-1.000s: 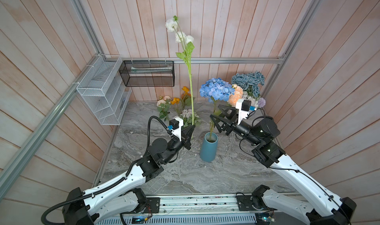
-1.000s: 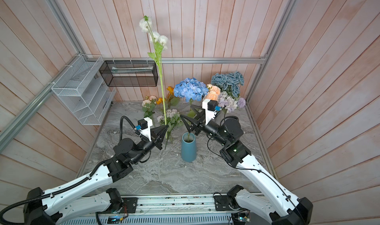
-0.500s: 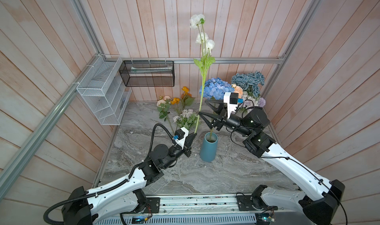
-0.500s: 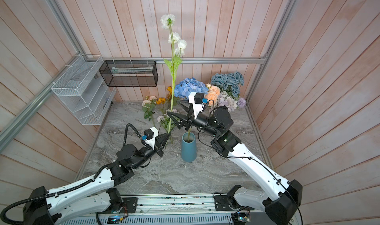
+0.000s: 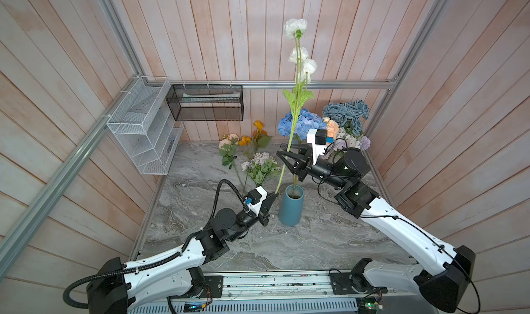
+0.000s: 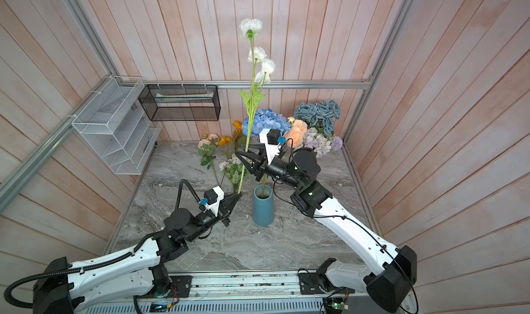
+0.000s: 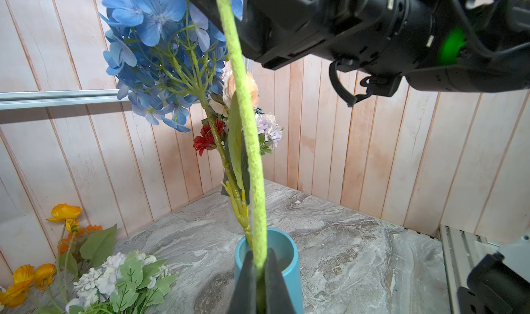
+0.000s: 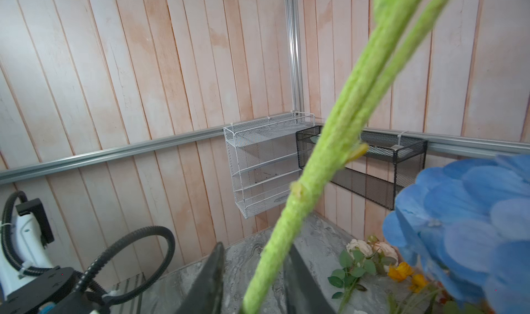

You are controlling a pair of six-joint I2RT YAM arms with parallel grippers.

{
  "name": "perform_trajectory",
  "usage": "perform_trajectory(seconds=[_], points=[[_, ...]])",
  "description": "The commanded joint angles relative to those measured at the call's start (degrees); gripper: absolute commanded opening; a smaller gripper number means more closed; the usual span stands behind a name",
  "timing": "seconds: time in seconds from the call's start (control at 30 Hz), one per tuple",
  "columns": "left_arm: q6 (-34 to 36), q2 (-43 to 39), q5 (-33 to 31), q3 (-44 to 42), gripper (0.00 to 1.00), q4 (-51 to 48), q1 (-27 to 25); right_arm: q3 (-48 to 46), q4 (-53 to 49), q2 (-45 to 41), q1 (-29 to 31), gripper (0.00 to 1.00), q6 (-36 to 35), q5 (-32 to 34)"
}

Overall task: Arrange the flowers into the vase
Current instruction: 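Hold the white flower with left gripper while right gripper grasps its upper stem, then lower the white flower into the teal vase with right gripper while left gripper withdraws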

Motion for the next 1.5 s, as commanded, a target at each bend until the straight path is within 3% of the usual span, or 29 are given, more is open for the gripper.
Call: perform_trajectory(seconds=[0.0,0.07,0.17,0.2,0.3,0.33,0.37,0.53,1.1,1.47], points=[[0.9,-0.3,-0.2,-0.1,0.00,2.1,-0.2,0.7,2.0,-1.0,0.3,0.10,0.1,0.2],[0.6,-0.3,-0.1,-0.1,0.00,2.1,-0.2,0.6,2.0,-1.3,0.3,0.00,0.0,0.0],[-0.1,-0.3,-0.1,0.0,0.02,1.9,-0.2,0.5,1.9,-1.6,0.2,0.00,0.0,-0.1],[-0.2,-0.4,-0.2,0.0,0.13,1.8,-0.2,0.4,1.8,-1.6,0.3,0.00,-0.1,-0.2],[-2.1,-1.2,-1.5,0.3,0.75,1.7,-0.2,-0.1,1.8,-2.1,0.3,0.00,-0.2,0.1],[-2.7,-1.5,-2.3,0.5,0.91,1.5,-0.2,-0.3,1.8,-2.4,0.2,0.00,-0.4,0.5],[-3.2,-1.9,-2.9,0.7,0.99,1.2,-0.1,-0.5,1.6,-2.5,0.3,0.00,-0.7,0.9],[-6.0,-3.5,-3.1,1.2,1.00,-0.2,1.1,-0.5,-0.8,-3.7,0.3,0.00,-3.2,3.2],[-30.8,-7.4,5.0,-6.1,1.00,-2.0,25.3,0.4,-10.6,-9.2,0.3,0.00,-13.2,14.3],[-34.4,-4.2,7.0,-6.1,1.00,-1.7,27.5,-5.2,-11.4,-10.8,0.3,0.00,-12.9,18.5]])
